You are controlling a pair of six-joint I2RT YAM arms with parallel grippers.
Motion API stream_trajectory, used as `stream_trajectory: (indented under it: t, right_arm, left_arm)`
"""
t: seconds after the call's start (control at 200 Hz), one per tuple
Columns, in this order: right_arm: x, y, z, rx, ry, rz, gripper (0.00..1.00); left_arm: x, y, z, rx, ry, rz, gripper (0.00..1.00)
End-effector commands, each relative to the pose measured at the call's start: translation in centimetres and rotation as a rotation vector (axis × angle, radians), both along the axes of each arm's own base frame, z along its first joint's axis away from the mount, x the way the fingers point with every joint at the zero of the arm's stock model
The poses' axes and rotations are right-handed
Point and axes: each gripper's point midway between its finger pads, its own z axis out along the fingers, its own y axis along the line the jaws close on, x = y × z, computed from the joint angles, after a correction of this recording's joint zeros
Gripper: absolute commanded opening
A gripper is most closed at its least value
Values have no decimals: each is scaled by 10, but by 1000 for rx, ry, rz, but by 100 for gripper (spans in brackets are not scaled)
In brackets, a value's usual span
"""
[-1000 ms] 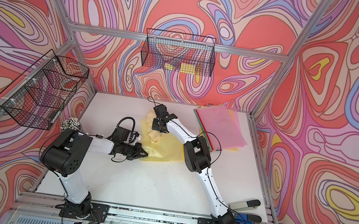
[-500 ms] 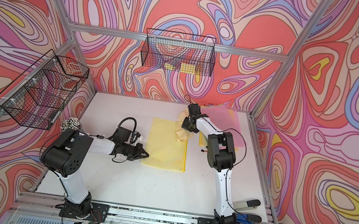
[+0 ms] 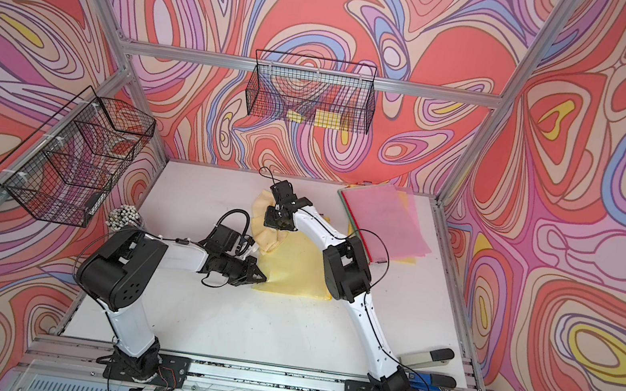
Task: Wipe the document bag
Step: Wipe the dirt from the document bag.
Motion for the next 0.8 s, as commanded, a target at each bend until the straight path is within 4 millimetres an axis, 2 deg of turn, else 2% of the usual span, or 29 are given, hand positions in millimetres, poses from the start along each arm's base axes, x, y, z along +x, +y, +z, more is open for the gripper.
stream_trajectory:
  t: [0.0,0.07,0.195,0.376,0.521,0.586,0.636,0.751,0.796]
  right_arm:
    - [6,-23,-22,-37,53,-46,0]
    - [6,-37,-31,-45,73,-74,0]
    - [11,-84,-43,-38,115,-159,0]
    - [18,-161,-39,-101,114,-265,0]
    - [15,-198,-33,-159,102,-299,0]
    - [12,-203,-29,-176,101,-297,0]
    - [10,-199,-24,-151,100,-287,0]
    - [-2,-166,-2,-60,80,-225,0]
    - [-10,-147,6,-61,62,-189,0]
  left_arm:
    - [-18,10,-17,67,63,-4,0]
    - [-19,10,-17,67,64,-2,0]
    - [-19,13,-17,84,61,1,0]
    - [-21,17,-18,110,58,6,0]
    - [-19,18,-21,115,67,17,0]
    - [-20,17,-23,115,73,20,0]
    - [-19,17,-24,113,74,23,0]
    - [-17,18,-29,126,85,31,0]
    - [-16,18,-30,127,86,35,0]
